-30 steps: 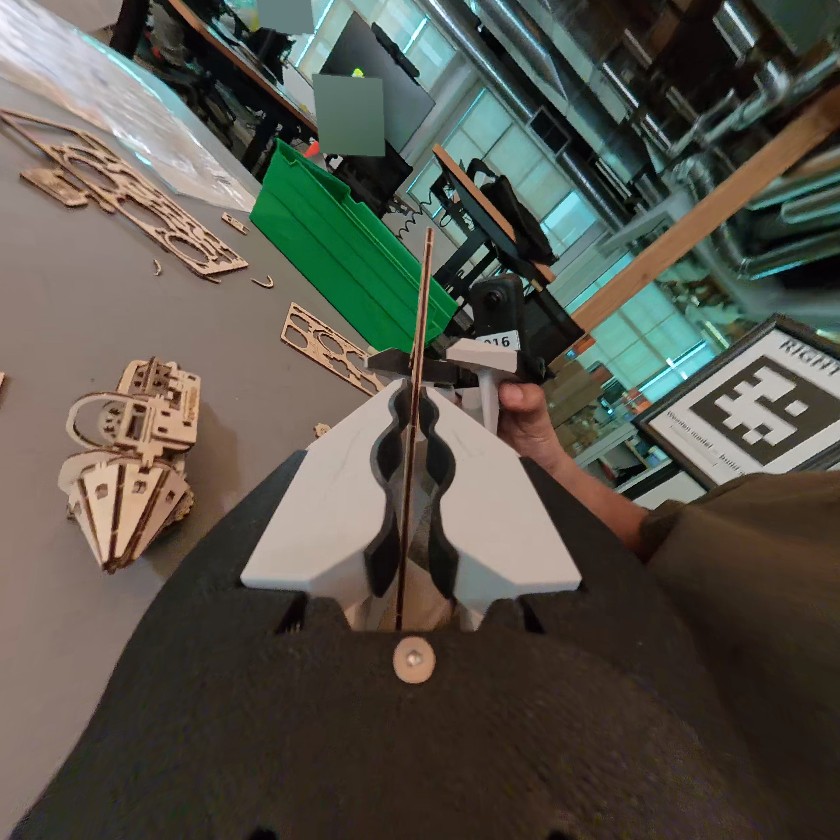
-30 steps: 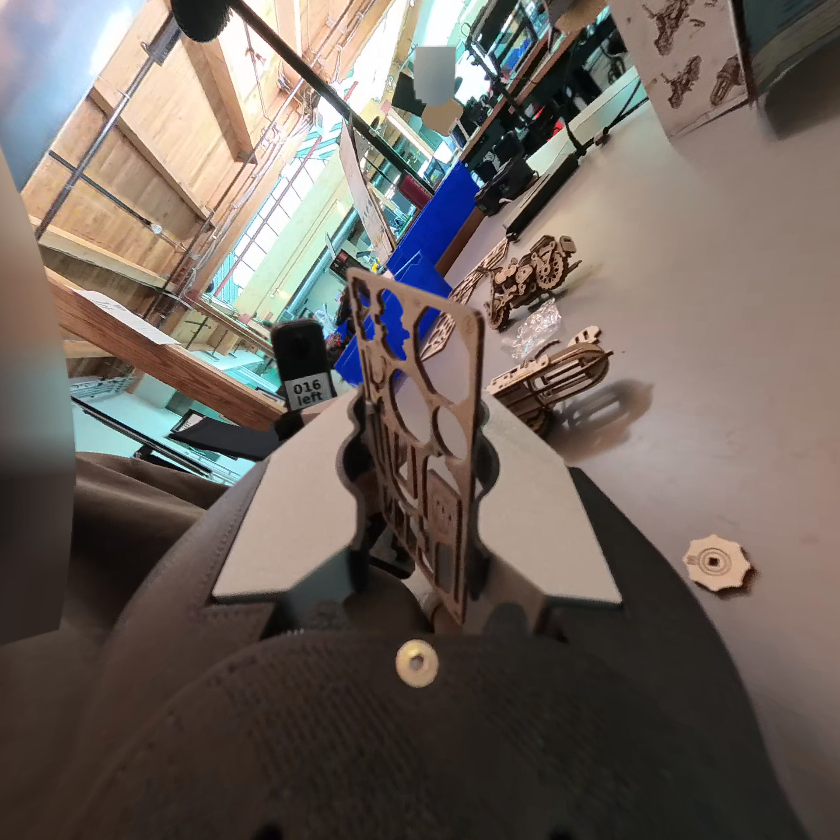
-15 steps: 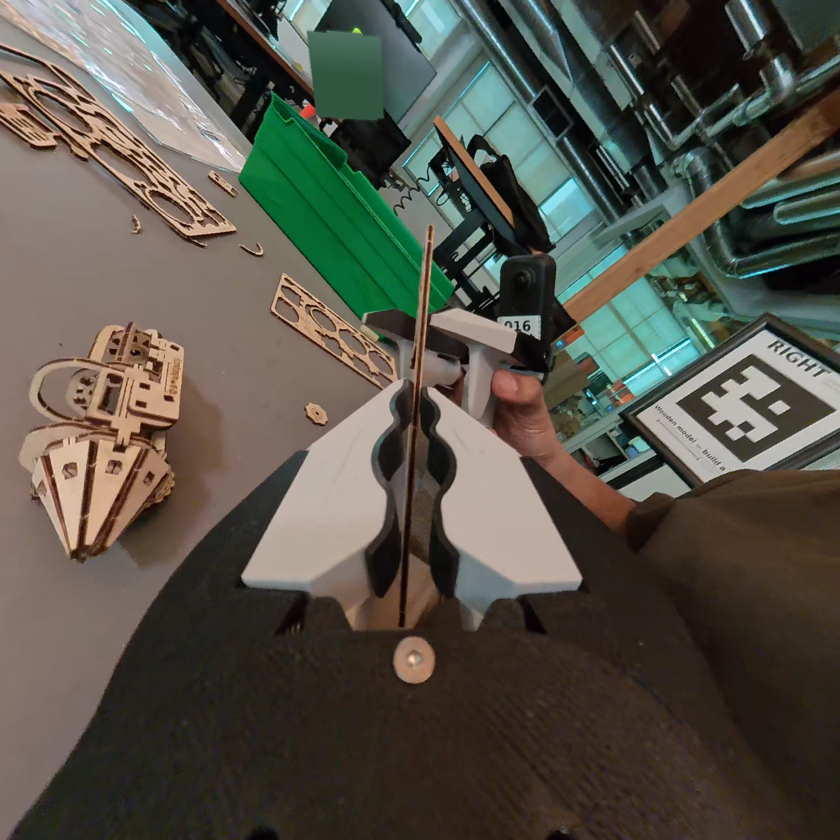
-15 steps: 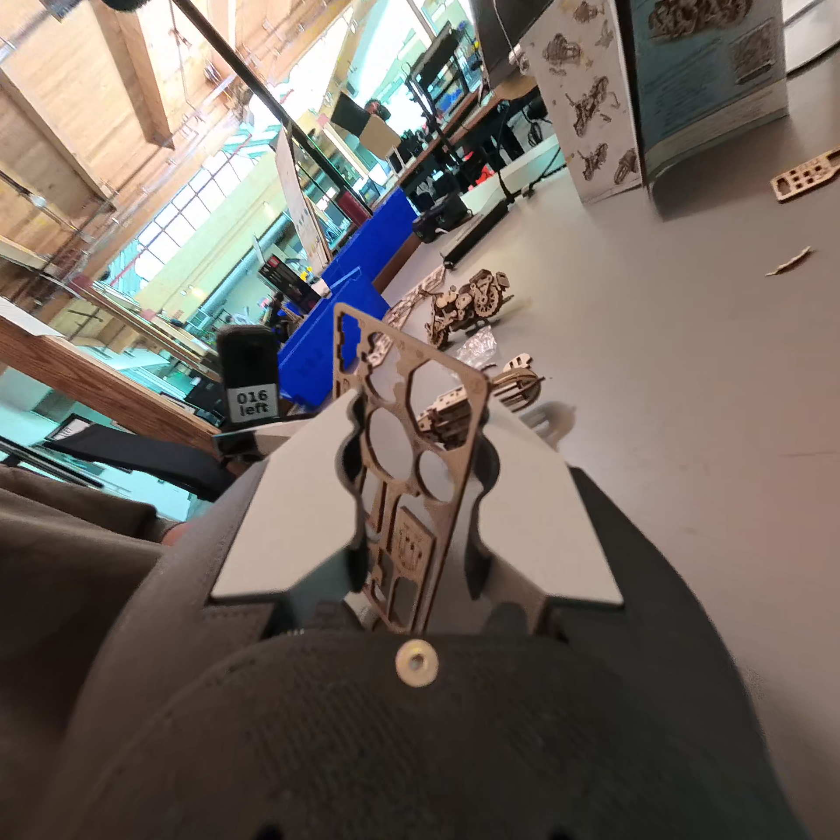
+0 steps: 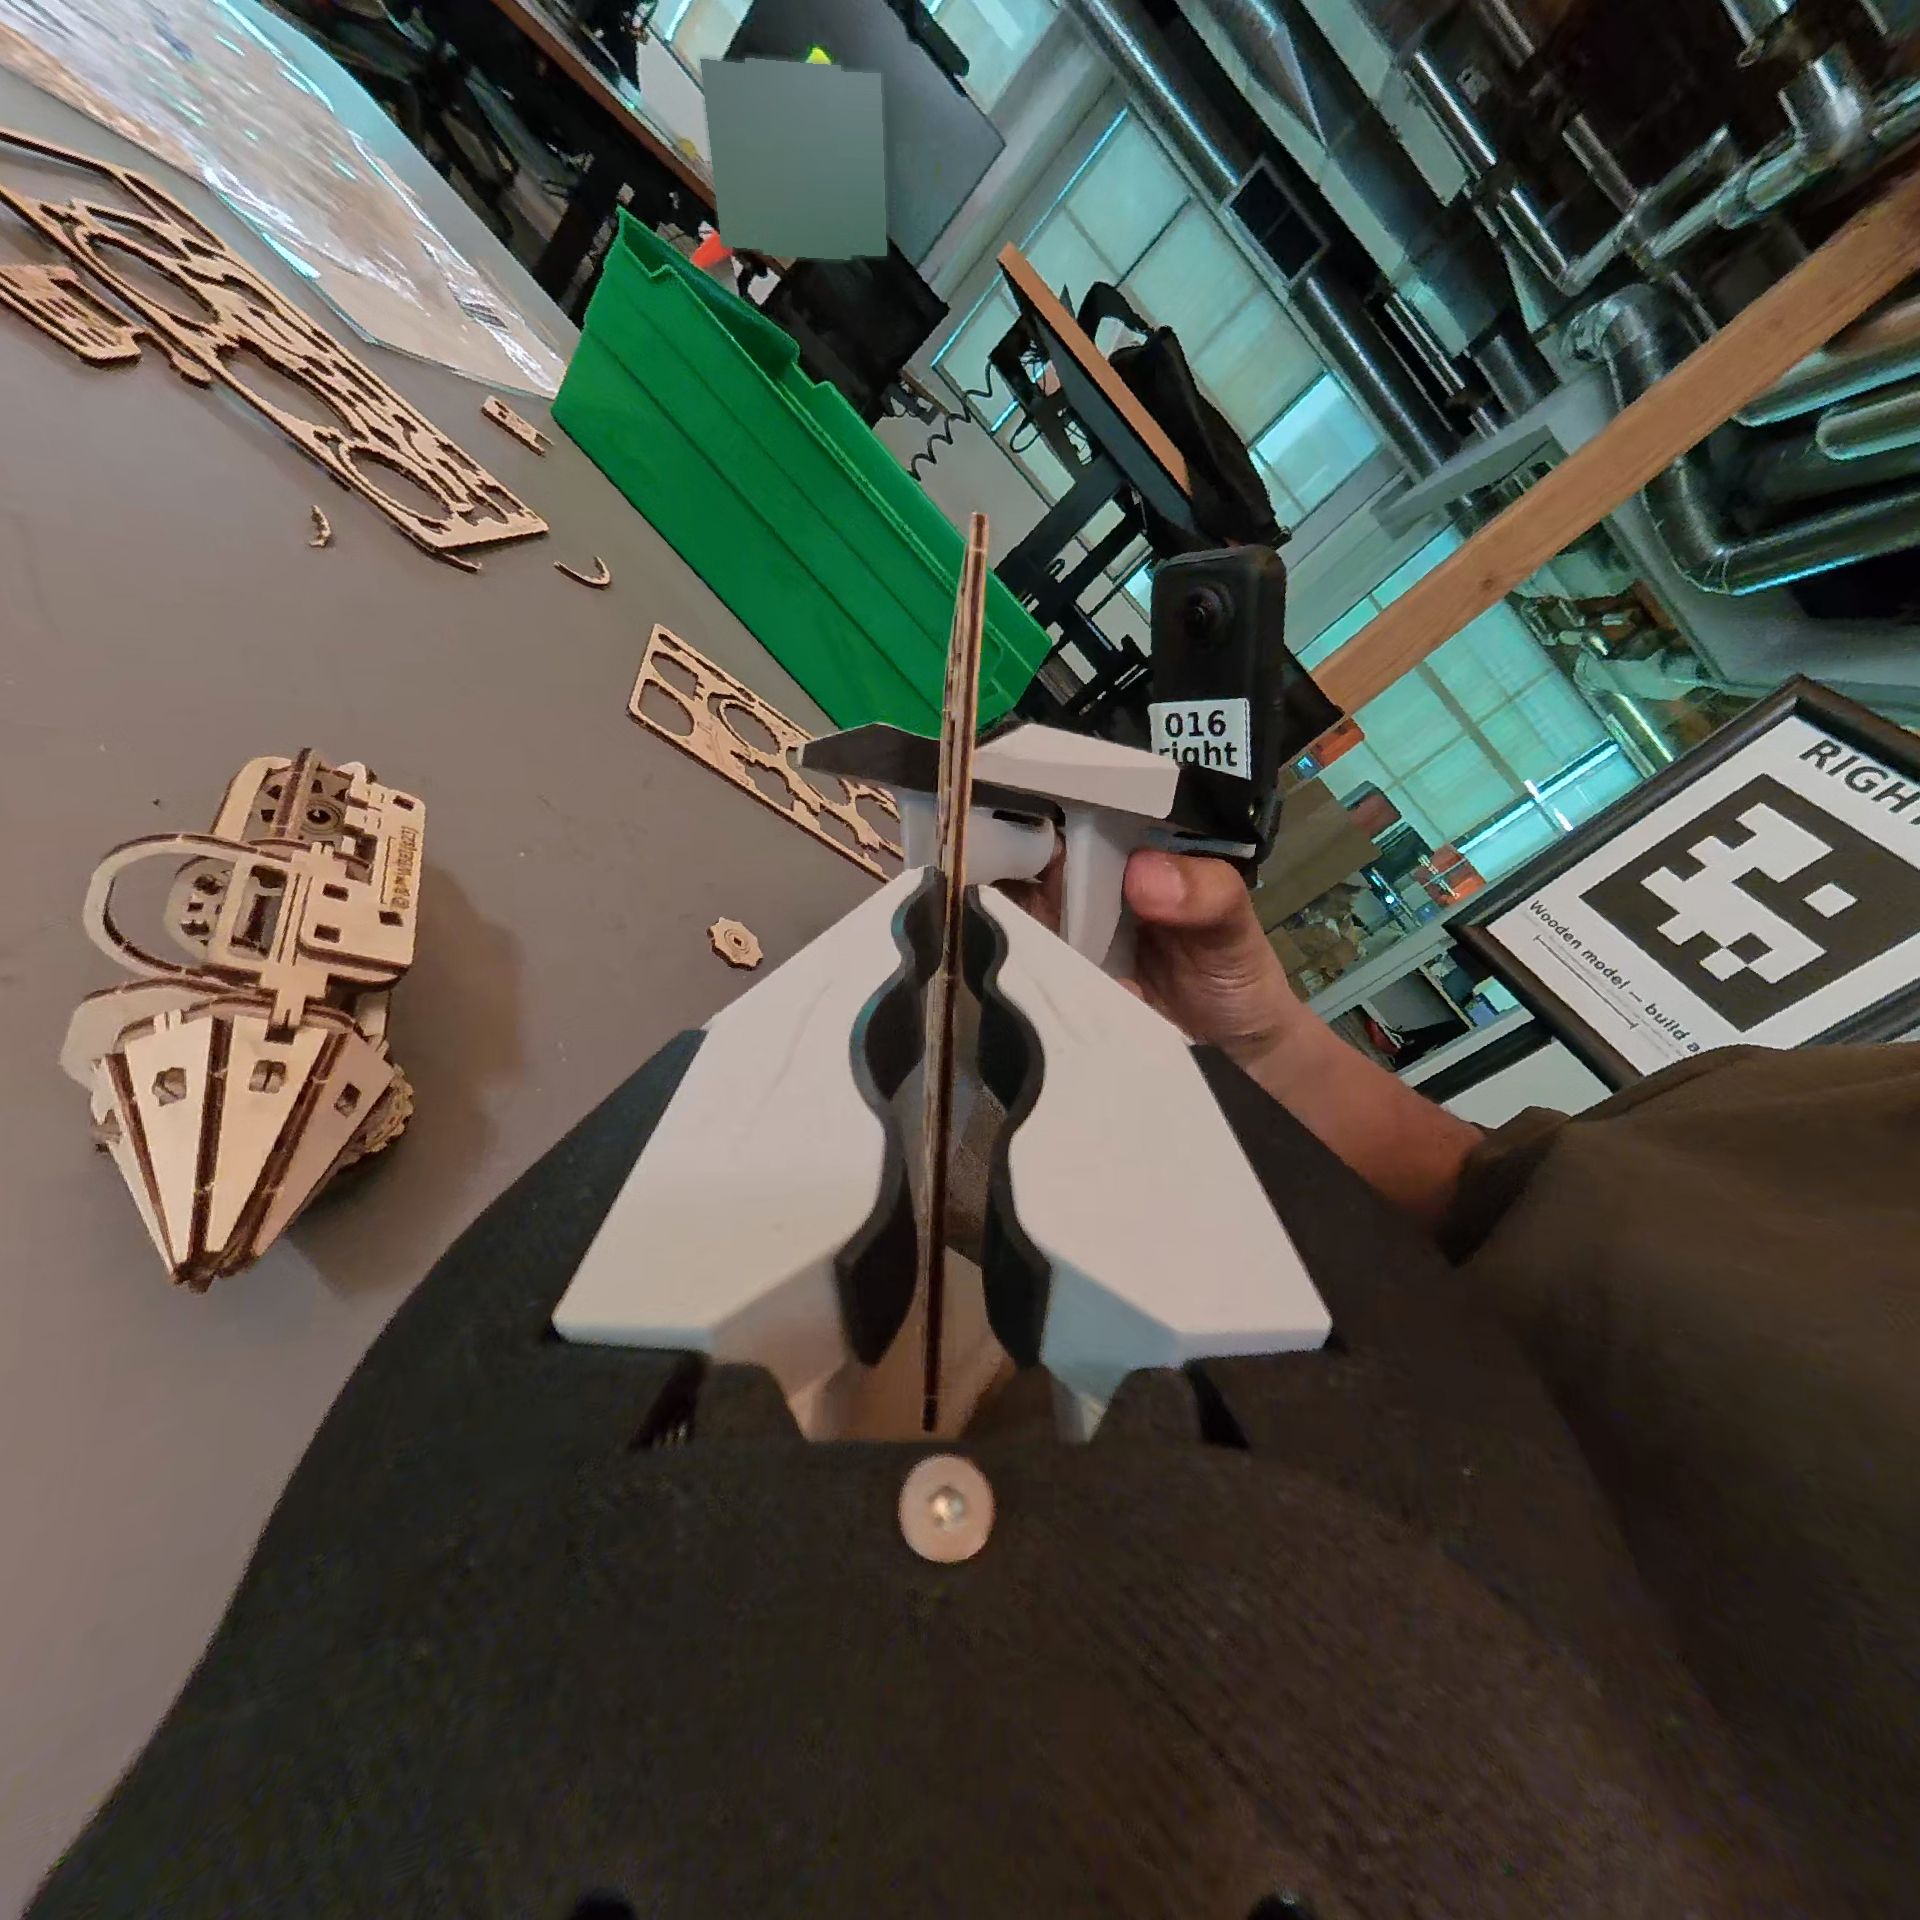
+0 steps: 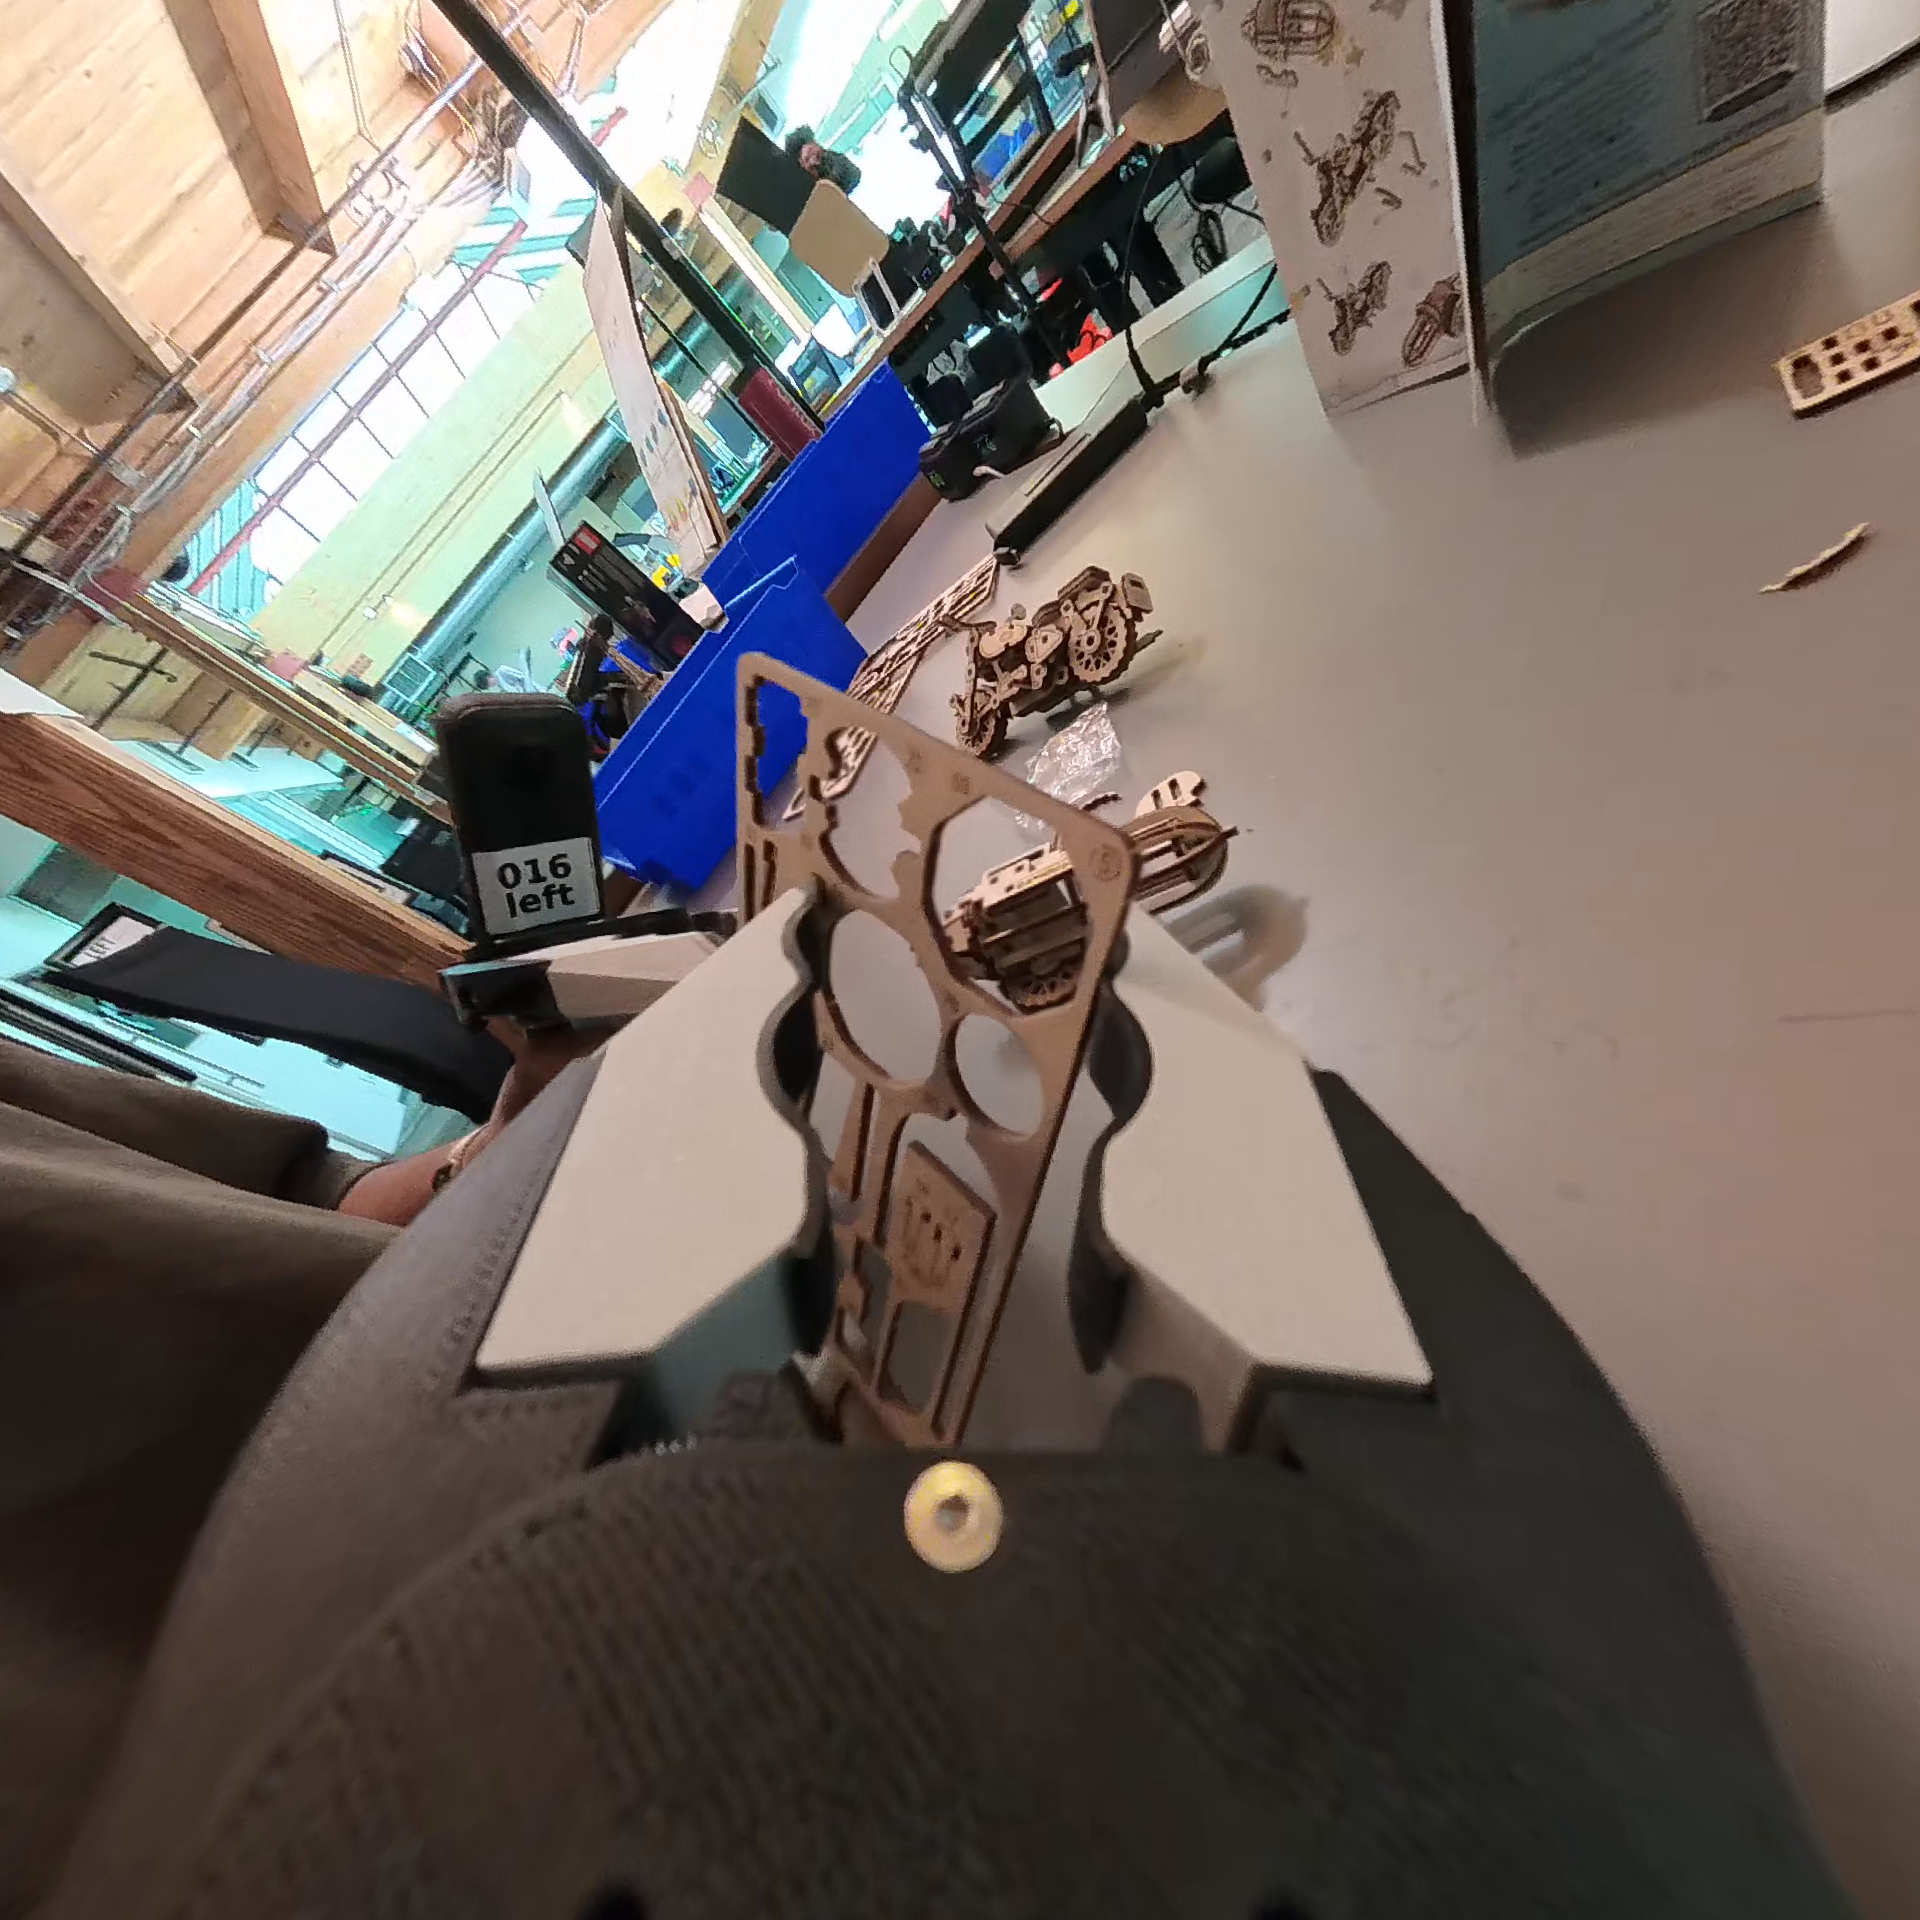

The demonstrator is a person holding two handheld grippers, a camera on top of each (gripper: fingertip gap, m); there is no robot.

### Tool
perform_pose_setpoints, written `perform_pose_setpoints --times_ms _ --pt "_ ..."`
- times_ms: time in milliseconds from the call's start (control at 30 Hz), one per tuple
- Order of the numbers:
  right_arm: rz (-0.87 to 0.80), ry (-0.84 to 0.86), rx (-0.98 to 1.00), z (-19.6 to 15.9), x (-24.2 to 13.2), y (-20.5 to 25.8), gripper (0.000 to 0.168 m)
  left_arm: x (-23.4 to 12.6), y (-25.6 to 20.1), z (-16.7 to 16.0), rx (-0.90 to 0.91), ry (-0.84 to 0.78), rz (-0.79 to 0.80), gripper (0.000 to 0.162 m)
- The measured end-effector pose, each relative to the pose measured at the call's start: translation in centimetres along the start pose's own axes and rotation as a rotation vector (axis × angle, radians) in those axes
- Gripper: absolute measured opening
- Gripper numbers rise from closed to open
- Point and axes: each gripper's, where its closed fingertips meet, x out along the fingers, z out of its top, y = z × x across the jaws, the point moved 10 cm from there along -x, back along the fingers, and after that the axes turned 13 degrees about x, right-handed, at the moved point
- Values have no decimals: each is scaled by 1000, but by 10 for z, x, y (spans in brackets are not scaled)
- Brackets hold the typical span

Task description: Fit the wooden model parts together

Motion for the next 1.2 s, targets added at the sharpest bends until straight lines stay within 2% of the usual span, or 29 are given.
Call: perform_pose_setpoints --times_ms 200,533,633,700,767,833,967,1067,1133,1200 --pt "4 21 16 1 -1 -1 48 1 0 0 6 7 -3 2" --pt "-68 44 21 -4 3 -6 50 3 -10 -1 284 86 94 7" --pt "-63 14 -16 -2 3 -3 50 2 -5 0 189 64 80 4" --pt "-53 -6 -25 -1 4 -2 52 0 4 -1 7 14 38 2" --pt "-17 -10 -21 1 3 0 62 -2 14 -6 -214 -55 -7 2" --pt "39 -51 -6 7 -2 4 63 -5 23 -9 -316 -89 -23 2" --pt "-2 -131 -48 16 -13 0 59 -10 18 2 -139 -76 23 2" --pt "-58 -183 -231 19 -20 10 51 -15 15 8 0 -97 120 1" --pt "-42 -135 -317 14 -16 23 51 -18 3 14 192 -118 172 1" --pt "23 -80 -284 5 -10 39 54 -15 -16 18 473 -81 246 1"
